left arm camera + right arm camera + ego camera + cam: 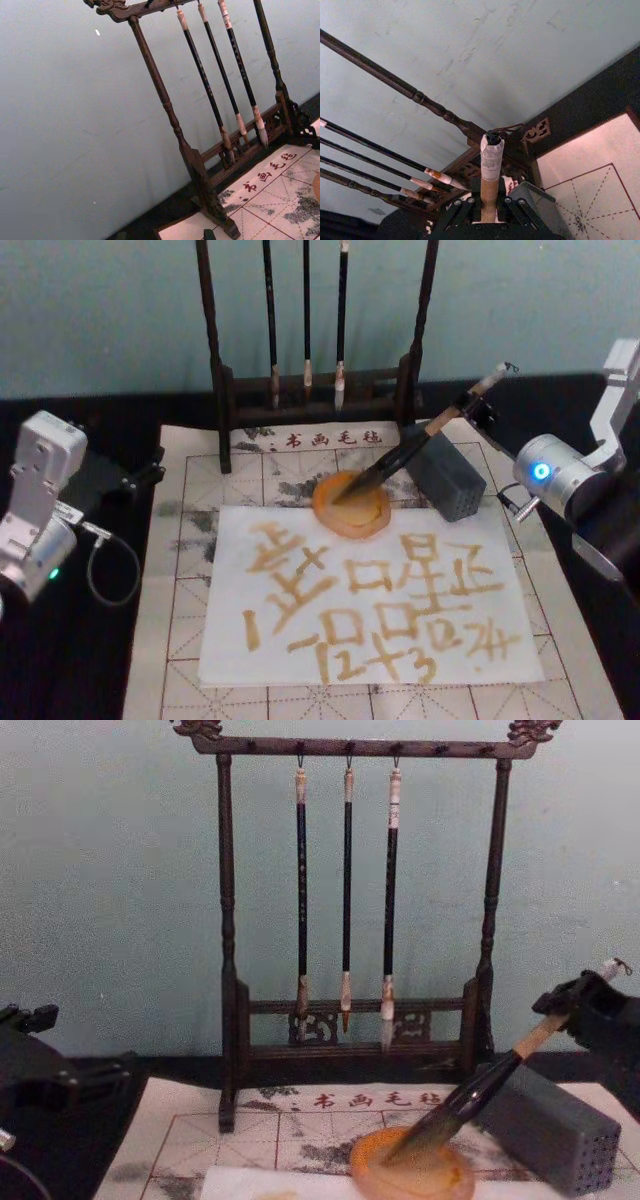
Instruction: Pick up the brush from the inkstone, write on the paper, then place the brush back to its original position.
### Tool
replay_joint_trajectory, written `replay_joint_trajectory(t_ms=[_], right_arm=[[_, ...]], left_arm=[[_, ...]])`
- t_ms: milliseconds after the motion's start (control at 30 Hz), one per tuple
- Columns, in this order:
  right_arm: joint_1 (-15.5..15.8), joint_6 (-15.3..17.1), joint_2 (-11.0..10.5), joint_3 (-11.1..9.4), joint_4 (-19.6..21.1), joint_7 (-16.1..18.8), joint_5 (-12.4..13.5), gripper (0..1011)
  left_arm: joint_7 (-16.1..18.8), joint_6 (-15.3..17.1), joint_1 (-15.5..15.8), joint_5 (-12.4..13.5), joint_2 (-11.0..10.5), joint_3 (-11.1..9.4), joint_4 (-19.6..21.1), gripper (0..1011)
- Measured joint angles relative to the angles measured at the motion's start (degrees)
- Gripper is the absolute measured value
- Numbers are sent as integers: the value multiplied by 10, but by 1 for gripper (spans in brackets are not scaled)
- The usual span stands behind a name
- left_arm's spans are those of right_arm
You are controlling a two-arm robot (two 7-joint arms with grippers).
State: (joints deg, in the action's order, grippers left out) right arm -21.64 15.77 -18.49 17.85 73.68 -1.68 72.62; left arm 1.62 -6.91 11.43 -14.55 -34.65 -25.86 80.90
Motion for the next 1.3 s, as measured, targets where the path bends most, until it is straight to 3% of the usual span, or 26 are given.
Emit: replay_joint_trajectory(t_ms=[500, 1033, 1300], right_arm=[[-3, -16, -6, 18, -3, -15, 12, 182], [-3, -15, -6, 17, -2, -14, 12, 185], [-3, -14, -6, 16, -2, -14, 12, 397]], left_arm=[[0, 0, 0, 0, 0, 0, 0, 1001], [0, 0, 0, 0, 0, 0, 0, 1001], [0, 0, 0, 0, 0, 0, 0, 1001]])
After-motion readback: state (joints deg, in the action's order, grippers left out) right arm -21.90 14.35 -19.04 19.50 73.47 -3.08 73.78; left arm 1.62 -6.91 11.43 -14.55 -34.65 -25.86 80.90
